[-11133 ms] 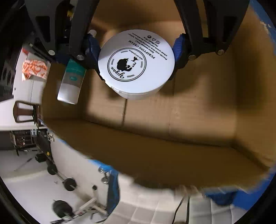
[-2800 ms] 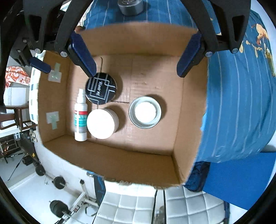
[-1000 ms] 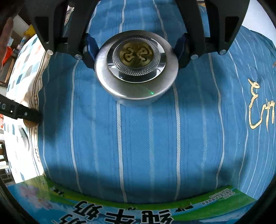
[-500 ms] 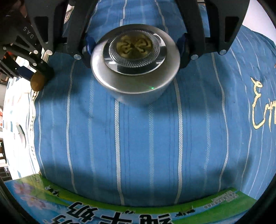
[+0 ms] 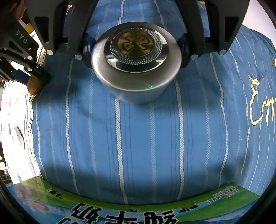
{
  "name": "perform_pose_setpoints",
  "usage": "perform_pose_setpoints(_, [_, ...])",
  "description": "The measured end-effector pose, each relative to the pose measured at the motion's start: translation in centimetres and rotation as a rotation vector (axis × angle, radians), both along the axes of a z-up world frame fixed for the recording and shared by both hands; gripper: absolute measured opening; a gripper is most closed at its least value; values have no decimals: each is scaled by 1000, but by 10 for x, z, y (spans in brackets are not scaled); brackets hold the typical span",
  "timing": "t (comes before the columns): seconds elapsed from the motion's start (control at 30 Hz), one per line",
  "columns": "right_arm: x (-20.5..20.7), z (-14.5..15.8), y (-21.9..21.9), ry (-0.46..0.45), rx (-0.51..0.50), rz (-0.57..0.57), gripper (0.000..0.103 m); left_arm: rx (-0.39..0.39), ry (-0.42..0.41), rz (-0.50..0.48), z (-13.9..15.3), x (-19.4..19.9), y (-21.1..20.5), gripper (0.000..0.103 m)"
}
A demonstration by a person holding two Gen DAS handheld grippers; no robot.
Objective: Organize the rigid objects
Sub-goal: 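Grasp the silver metal tin with left tool while right tool grasps the walnut, then lower the silver tin and walnut into the box and open both tools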
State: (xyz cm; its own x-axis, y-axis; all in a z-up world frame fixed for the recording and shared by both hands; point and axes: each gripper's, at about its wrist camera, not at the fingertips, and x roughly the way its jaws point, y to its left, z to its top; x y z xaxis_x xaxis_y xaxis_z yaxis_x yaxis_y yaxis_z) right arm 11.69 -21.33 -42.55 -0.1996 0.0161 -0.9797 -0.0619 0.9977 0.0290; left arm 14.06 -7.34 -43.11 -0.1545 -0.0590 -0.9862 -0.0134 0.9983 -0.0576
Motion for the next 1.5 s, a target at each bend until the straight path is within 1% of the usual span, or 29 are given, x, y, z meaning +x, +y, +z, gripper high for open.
perform_pose_setpoints(0.07, [-2, -1, 15, -8, -24, 8, 43, 1, -6, -1, 2, -1, -1, 69])
perform_pose_setpoints(0.17, [-6, -1, 23, -10, -41, 19, 43, -1, -14, -6, 9, -7, 0, 69])
perform_pose_setpoints(0.27, [-9, 3, 26, 2, -17, 19, 43, -5, -32, -11, 20, -14, 0, 69])
perform_pose_setpoints(0.43, [-16, 20, 27, -23, 12, 28, 43, -24, -82, -13, 46, -23, -2, 69])
perform_pose_setpoints(0.57, [-18, 42, 24, -57, 39, 31, 43, -43, -130, -19, 74, -25, -1, 69])
perform_pose_setpoints(0.8, [-15, 94, 33, -126, 94, 52, 43, -95, -237, -26, 138, -23, 5, 69])
perform_pose_setpoints(0.93, [-10, 128, 40, -171, 124, 75, 43, -121, -304, -22, 180, -10, 14, 69])
perform_pose_setpoints(1.03, [-1, 156, 48, -209, 145, 93, 43, -149, -341, -9, 202, 3, 20, 69])
perform_pose_setpoints(1.1, [7, 169, 48, -232, 166, 99, 42, -171, -369, 0, 221, 14, 25, 69])
perform_pose_setpoints(1.23, [30, 196, 52, -269, 201, 95, 42, -196, -420, 9, 247, 38, 34, 69])
perform_pose_setpoints(1.3, [45, 209, 53, -292, 211, 91, 42, -195, -444, 10, 255, 51, 37, 69])
perform_pose_setpoints(1.37, [60, 206, 55, -302, 221, 82, 42, -190, -469, 10, 263, 70, 41, 69])
perform_pose_setpoints(1.5, [94, 210, 59, -319, 217, 60, 43, -181, -477, 7, 261, 101, 47, 69])
